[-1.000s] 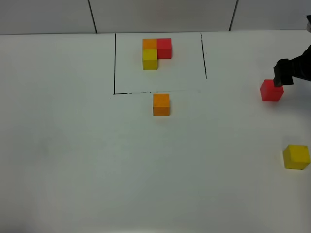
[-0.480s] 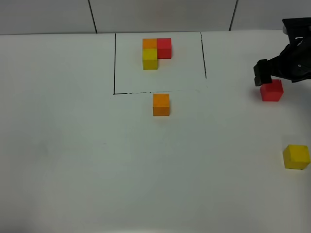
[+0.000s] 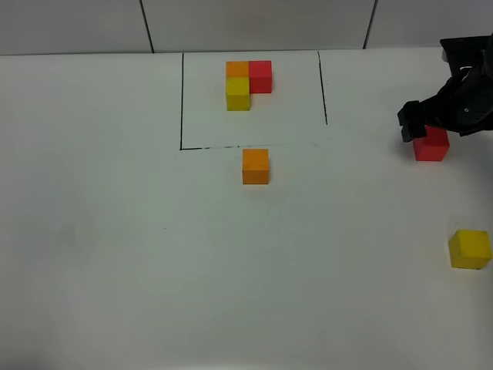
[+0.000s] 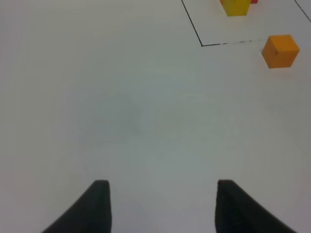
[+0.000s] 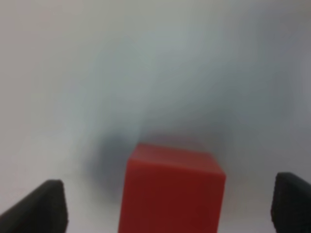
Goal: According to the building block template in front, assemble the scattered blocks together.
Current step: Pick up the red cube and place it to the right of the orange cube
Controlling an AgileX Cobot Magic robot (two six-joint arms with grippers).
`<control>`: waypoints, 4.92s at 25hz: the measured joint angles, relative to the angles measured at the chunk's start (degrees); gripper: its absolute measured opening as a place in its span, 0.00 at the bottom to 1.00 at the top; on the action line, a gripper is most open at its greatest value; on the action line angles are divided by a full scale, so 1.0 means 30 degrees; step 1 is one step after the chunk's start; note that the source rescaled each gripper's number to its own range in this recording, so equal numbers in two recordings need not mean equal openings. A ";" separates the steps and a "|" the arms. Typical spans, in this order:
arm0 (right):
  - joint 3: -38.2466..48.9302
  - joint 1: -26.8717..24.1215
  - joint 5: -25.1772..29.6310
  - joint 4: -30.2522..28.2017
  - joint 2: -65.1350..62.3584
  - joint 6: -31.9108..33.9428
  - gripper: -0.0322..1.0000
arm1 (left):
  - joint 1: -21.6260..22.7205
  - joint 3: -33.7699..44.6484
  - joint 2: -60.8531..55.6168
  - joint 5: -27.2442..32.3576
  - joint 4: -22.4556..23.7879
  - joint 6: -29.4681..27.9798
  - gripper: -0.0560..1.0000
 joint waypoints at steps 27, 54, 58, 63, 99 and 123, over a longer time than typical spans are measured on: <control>-0.0038 0.0000 0.0736 -0.0266 0.1147 -0.0340 0.05 | 0.0000 0.0000 0.0000 0.0000 0.0000 0.0000 0.14; -0.2321 0.7642 0.6028 -0.0588 0.0558 -1.9018 0.05 | 0.0000 0.0000 0.0000 0.0000 0.0000 0.0000 0.14; -0.4030 0.7642 0.6294 0.0141 0.1447 -1.9199 0.05 | 0.0000 0.0000 0.0000 0.0000 0.0000 0.0000 0.14; -0.6071 0.7876 0.6983 0.0418 0.2833 -1.9111 0.05 | 0.0000 0.0000 0.0000 0.0000 0.0000 0.0000 0.14; -0.8341 0.8746 0.7384 0.0884 0.5423 -1.8396 0.05 | 0.0000 0.0000 0.0000 0.0000 0.0000 0.0000 0.14; -0.8341 0.8761 0.7362 0.0767 0.5423 -2.0144 0.05 | 0.0000 0.0000 0.0000 0.0000 0.0000 0.0000 0.14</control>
